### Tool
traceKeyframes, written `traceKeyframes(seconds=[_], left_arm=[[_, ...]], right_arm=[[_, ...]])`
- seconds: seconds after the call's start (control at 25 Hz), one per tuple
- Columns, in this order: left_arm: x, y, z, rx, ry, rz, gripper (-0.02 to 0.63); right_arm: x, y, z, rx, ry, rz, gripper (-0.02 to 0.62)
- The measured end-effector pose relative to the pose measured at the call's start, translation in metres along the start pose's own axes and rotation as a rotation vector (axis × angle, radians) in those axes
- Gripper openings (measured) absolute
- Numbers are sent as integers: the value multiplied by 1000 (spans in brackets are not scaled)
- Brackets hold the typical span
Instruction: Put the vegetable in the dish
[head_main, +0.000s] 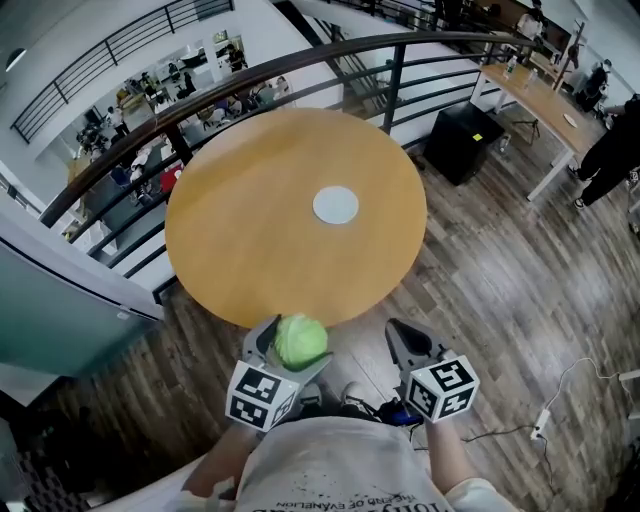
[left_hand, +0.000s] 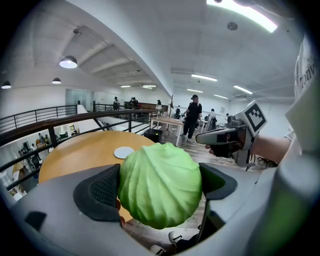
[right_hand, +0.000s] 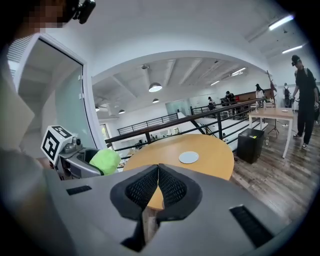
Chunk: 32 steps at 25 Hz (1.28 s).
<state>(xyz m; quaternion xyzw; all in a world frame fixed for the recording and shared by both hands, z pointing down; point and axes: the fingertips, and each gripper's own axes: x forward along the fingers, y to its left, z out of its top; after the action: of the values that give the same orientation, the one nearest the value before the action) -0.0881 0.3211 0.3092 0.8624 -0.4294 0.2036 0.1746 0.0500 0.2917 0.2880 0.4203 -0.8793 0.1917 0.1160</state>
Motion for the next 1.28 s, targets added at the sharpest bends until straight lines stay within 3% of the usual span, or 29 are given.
traceKeyframes(seconds=[0.48,0.96,1.28], left_arm=[[-8,11,-2,5,-12,-29,485],[-38,56,-13,36,-30,-70,485],[-27,69,-11,20,-32,-88,485]], right_arm=[[5,5,-2,2,17,-42,26],[27,37,-4,4,-8,-121,25],[37,31,-5,18,0,-147,25]])
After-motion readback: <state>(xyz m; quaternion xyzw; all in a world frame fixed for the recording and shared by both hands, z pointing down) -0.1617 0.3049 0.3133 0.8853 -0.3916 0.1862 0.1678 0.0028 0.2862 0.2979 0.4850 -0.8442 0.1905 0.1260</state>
